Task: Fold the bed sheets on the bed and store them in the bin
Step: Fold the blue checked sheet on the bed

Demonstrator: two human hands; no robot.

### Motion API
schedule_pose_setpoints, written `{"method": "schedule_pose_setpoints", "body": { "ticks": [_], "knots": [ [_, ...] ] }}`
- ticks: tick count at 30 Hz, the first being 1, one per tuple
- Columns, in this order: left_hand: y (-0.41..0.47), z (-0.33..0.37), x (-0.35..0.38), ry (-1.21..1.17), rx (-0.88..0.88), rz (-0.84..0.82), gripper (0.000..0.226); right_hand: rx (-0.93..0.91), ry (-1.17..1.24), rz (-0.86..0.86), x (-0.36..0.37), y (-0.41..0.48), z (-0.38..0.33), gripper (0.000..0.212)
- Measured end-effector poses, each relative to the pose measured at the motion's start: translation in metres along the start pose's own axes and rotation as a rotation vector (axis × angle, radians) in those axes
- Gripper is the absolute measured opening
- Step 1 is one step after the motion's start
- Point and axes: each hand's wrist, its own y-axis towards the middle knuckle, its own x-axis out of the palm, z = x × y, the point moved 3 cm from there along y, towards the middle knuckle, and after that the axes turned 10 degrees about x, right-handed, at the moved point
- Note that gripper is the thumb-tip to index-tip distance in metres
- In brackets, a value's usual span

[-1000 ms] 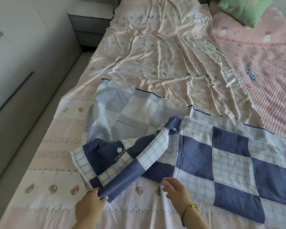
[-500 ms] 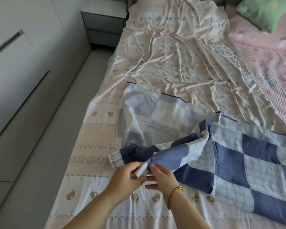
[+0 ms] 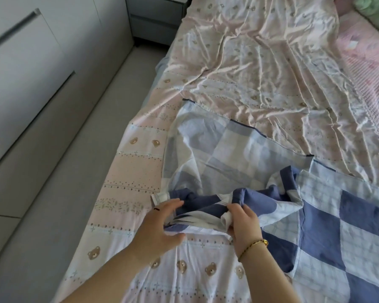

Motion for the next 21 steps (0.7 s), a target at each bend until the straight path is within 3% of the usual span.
{"method": "schedule_pose_setpoints", "body": {
  "ticks": [3, 8, 12, 16, 21],
  "knots": [
    [0.004, -0.031, -0.004, 0.314, -0.021, -0.084, 0.083, -0.022, 0.152, -0.018, -0.02, 0.004, -0.017, 0.033],
    [0.046, -0.053, -0.009, 0.57, -0.069, -0.095, 0.073, -0.044, 0.275, -0.056, -0.028, 0.004, -0.03, 0.041],
    [0.073, -0.06, -0.017, 0.579, -0.122, -0.195, 0.027, -0.063, 0.276, -0.041, -0.031, 0.003, -0.035, 0.051],
    [0.067, -0.062, -0.039, 0.408, -0.206, -0.122, 0.026, -0.128, 0.269, -0.026, -0.02, 0.0, -0.058, 0.042],
    [0.035, -0.086, -0.1, 0.265, -0.278, -0.004, 0.012, -0.253, 0.015, -0.044, 0.048, 0.015, -0.1, 0.032]
  ]
}}
